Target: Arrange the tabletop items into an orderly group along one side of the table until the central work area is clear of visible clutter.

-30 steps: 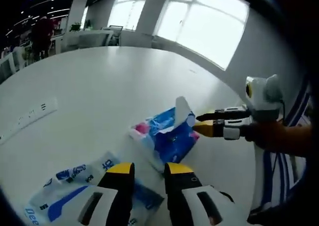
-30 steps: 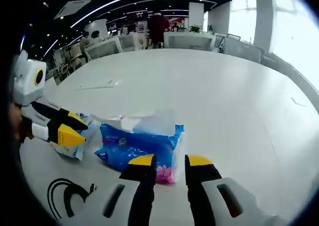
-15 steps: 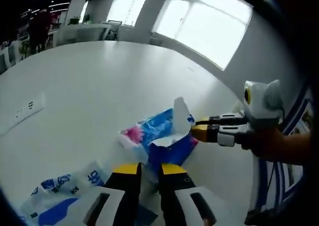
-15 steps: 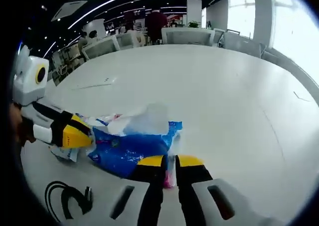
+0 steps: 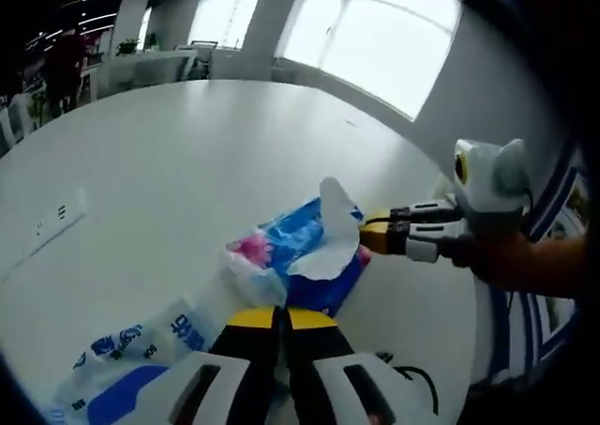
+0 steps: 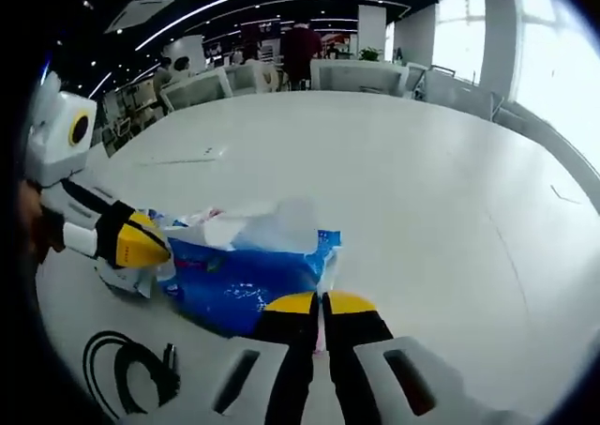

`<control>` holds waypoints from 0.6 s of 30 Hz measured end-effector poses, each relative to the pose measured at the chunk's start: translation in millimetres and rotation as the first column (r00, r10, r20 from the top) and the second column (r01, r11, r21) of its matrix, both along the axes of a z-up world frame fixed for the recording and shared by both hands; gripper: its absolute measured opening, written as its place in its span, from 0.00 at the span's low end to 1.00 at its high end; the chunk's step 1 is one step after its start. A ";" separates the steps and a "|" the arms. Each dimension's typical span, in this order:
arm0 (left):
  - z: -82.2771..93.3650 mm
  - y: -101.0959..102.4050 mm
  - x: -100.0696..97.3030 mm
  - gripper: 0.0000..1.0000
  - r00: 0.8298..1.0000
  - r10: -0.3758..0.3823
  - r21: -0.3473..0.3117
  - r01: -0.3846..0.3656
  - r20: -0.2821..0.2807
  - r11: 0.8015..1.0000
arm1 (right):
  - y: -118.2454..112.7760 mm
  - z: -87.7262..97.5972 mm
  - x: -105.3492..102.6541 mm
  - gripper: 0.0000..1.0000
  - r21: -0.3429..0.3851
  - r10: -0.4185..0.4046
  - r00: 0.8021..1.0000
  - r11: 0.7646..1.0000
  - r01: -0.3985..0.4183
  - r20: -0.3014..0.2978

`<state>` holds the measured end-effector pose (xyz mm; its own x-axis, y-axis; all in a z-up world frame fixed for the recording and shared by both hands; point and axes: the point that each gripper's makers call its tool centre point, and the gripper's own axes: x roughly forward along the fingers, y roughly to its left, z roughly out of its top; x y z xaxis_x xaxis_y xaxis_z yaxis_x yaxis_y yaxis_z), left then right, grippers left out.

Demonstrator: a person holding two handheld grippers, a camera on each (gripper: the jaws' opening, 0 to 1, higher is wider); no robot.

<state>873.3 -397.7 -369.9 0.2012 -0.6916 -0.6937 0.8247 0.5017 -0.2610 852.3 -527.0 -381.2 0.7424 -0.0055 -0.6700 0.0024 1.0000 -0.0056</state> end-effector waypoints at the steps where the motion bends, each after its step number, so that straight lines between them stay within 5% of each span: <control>1: -0.8 1.0 -1.5 0.00 1.000 -0.007 0.007 0.007 0.001 1.000 | 1.6 0.3 -0.2 0.00 -0.002 0.009 1.000 1.000 -0.009 0.000; 18: -15.8 18.5 -15.6 0.02 1.000 -0.012 0.052 0.012 0.007 0.999 | 12.3 -17.4 -4.7 0.01 -0.016 0.047 0.998 0.999 -0.047 -0.042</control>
<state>857.7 -379.2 -385.7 0.1980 -0.6571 -0.7274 0.8324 0.5045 -0.2292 847.7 -514.7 -398.6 0.7136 0.0170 -0.7003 -0.0451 0.9987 -0.0218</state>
